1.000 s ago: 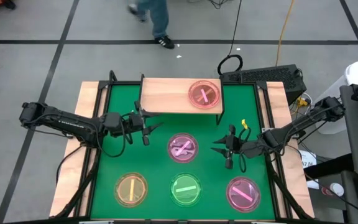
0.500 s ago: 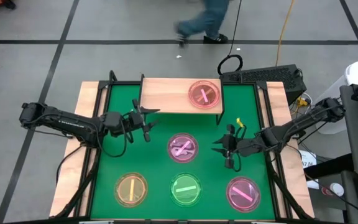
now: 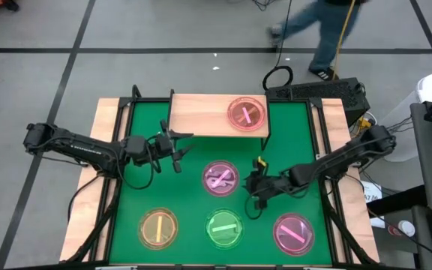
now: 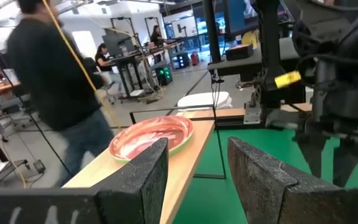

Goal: Place and stack plates onto a shelf
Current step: Put the pink plate on the shelf

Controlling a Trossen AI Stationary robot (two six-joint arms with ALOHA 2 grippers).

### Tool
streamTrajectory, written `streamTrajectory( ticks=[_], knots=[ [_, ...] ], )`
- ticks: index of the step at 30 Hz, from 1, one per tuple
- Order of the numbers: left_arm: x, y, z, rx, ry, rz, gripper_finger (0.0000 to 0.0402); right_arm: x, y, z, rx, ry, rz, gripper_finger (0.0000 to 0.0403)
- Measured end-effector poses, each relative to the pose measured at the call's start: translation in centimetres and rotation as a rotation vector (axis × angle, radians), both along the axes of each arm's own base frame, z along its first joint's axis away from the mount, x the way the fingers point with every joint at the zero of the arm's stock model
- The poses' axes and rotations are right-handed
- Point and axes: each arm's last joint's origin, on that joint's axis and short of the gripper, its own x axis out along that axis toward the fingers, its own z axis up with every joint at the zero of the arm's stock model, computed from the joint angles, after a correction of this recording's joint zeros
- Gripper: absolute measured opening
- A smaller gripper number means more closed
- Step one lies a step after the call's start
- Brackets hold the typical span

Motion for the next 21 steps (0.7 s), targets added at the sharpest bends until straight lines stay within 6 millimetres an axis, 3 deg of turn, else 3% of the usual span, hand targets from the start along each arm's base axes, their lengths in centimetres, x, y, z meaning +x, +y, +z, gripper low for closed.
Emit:
streamTrajectory(
  ticks=[7,16,21],
  knots=[
    [0.0,-0.1,0.2,-0.025,-0.025,-0.004,0.0172,0.8,0.2,-1.7,-0.025,0.047,0.073,0.0105],
    [0.0,-0.1,0.3,-0.023,-0.037,-0.004,0.0172,1.3,0.3,-1.7,-0.100,0.029,0.188,0.0105],
    [0.0,0.0,0.3,-0.023,-0.040,-0.004,0.0172,2.2,0.6,-3.1,-0.145,0.027,0.235,0.0105]
  ],
)
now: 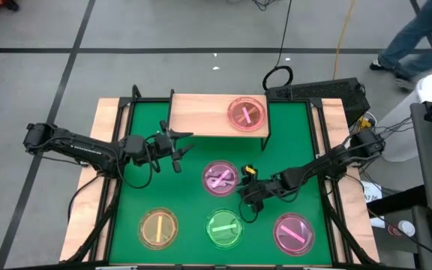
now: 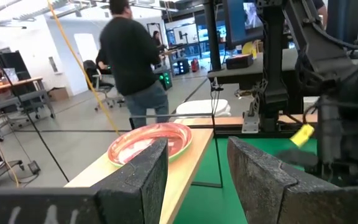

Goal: Place and stack plates onto a shelf
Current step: Put the pink plate on the shelf

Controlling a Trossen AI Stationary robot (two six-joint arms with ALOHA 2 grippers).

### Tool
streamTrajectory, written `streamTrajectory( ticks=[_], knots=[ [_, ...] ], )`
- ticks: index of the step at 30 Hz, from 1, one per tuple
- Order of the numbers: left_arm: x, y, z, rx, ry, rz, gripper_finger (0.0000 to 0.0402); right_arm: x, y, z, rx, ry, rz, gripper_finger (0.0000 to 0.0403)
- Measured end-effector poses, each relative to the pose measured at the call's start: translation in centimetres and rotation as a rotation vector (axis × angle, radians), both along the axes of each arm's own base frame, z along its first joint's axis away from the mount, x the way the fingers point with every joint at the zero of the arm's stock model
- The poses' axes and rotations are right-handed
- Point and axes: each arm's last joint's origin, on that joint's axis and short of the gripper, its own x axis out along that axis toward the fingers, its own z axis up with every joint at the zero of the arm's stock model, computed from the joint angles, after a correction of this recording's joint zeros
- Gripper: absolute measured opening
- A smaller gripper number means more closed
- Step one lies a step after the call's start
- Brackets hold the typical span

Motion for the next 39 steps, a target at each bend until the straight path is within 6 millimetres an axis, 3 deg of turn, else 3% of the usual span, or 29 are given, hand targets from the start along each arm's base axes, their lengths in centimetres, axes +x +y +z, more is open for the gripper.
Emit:
streamTrajectory(
  ticks=[4,18,26,30,35,39],
  knots=[
    [0.0,0.0,0.2,-0.002,-0.018,0.000,0.0172,0.5,0.2,-1.5,-0.024,0.024,0.014,0.0105],
    [-0.1,-0.1,0.7,-0.015,-0.082,-0.004,0.0172,1.0,0.0,-3.8,-0.085,0.059,0.002,0.0105],
    [-0.2,-0.1,1.3,-0.029,-0.138,-0.008,0.0172,1.3,-0.2,-4.2,-0.137,0.032,-0.036,0.0102],
    [-0.2,-0.1,1.3,-0.048,-0.142,-0.011,0.0172,1.4,-0.2,-4.2,-0.159,0.031,-0.015,0.0076],
    [-0.2,-0.2,1.2,-0.083,-0.152,-0.017,0.0172,1.4,-0.5,-4.2,-0.148,0.032,-0.044,0.0012],
    [-0.2,-0.2,1.3,-0.085,-0.154,-0.018,0.0172,1.4,-0.5,-4.2,-0.145,0.031,-0.044,0.0005]
  ],
)
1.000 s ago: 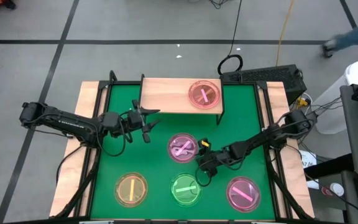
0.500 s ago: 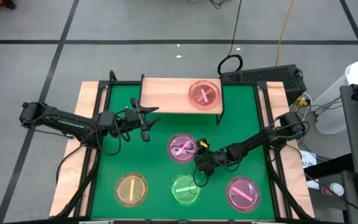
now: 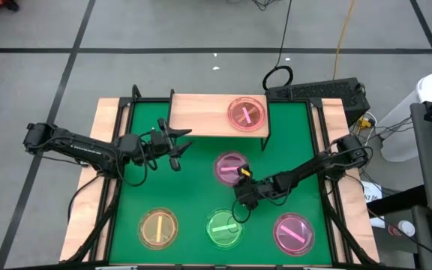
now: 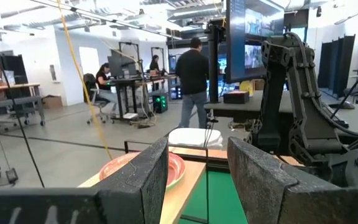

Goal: Place and stack plates onto a shelf
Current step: Put the pink plate on the shelf

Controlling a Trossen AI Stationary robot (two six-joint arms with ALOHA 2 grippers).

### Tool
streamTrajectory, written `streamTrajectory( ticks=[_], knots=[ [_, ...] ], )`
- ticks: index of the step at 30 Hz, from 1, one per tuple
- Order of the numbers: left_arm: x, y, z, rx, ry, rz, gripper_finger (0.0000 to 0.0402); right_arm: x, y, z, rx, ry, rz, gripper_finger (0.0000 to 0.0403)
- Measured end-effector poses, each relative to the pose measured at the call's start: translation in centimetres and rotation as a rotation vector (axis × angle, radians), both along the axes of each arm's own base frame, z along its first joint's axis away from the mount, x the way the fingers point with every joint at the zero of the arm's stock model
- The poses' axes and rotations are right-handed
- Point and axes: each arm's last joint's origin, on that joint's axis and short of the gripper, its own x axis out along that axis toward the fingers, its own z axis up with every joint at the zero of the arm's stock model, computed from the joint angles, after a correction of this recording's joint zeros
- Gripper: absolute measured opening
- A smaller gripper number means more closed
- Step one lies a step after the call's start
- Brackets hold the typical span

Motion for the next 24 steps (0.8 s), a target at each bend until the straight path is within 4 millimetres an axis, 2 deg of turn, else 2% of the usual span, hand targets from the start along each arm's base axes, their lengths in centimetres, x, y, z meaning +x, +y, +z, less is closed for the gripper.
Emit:
streamTrajectory(
  ticks=[5,10,19,24],
  knots=[
    [-1.2,0.1,1.3,-0.007,-0.067,0.000,0.0172,-0.2,0.6,0.5,0.004,-0.019,0.018,0.0001],
    [-2.5,0.2,2.6,-0.034,-0.139,-0.009,0.0172,-0.2,0.9,2.1,0.007,-0.092,0.013,0.0000],
    [-3.6,-0.5,3.1,-0.033,-0.138,-0.045,0.0172,-0.7,1.1,7.4,0.032,-0.311,0.033,0.0000],
    [-6.4,-0.4,5.2,0.041,-0.235,-0.032,0.0172,-0.8,0.7,10.7,-0.016,-0.491,0.032,0.0000]
  ],
)
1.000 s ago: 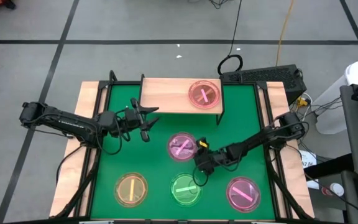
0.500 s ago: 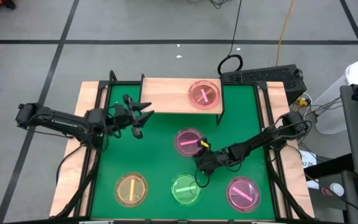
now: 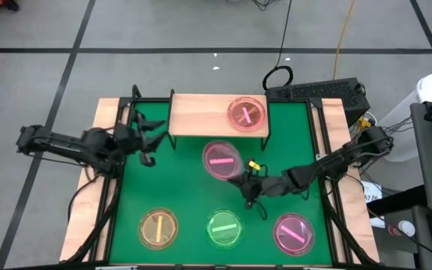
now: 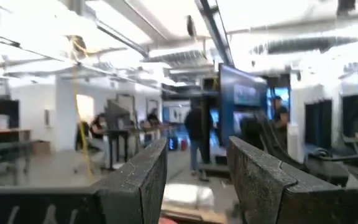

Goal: Place and stack plates onto a shelf
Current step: Put the pink plate on the shelf

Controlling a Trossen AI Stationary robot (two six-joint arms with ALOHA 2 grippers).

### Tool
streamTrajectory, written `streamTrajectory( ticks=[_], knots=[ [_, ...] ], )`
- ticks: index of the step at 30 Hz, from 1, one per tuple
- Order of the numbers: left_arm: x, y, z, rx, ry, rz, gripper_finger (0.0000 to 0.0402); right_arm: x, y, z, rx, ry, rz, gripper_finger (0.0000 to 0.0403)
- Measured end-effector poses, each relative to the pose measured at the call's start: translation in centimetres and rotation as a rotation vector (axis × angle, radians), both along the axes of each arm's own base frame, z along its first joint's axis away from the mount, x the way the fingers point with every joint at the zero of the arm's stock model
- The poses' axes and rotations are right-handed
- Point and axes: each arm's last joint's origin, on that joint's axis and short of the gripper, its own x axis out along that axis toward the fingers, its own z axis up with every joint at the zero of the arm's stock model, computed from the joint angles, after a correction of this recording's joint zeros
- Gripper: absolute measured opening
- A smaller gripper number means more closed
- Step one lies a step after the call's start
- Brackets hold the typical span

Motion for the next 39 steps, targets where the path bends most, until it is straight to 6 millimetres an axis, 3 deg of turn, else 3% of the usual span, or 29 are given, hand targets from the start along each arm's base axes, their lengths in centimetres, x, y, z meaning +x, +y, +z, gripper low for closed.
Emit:
streamTrajectory(
  ticks=[7,13,16,19,24,33,39],
  knots=[
    [-1.4,0.8,-0.1,-0.018,0.075,0.171,0.0172,2.9,-4.2,4.1,-0.043,-0.095,-0.100,0.0000],
    [-1.1,1.2,-0.9,-0.031,0.145,0.198,0.0172,5.7,-9.4,7.2,-0.063,-0.136,-0.112,0.0000],
    [-0.9,1.2,-1.2,-0.050,0.168,0.193,0.0172,6.7,-12.1,7.7,-0.049,-0.132,-0.118,0.0000],
    [-0.9,1.2,-1.2,-0.066,0.165,0.186,0.0172,7.6,-14.1,6.7,-0.039,-0.093,-0.127,0.0000],
    [-0.9,1.3,-1.5,-0.071,0.191,0.185,0.0172,9.2,-15.6,4.5,-0.020,-0.037,-0.110,0.0000],
    [-0.8,1.3,-1.8,-0.075,0.224,0.183,0.0172,10.6,-16.6,1.0,0.008,0.022,-0.144,0.0000],
    [-0.8,1.3,-1.8,-0.074,0.228,0.184,0.0172,10.9,-17.1,0.8,0.004,-0.014,-0.153,0.0000]
  ],
)
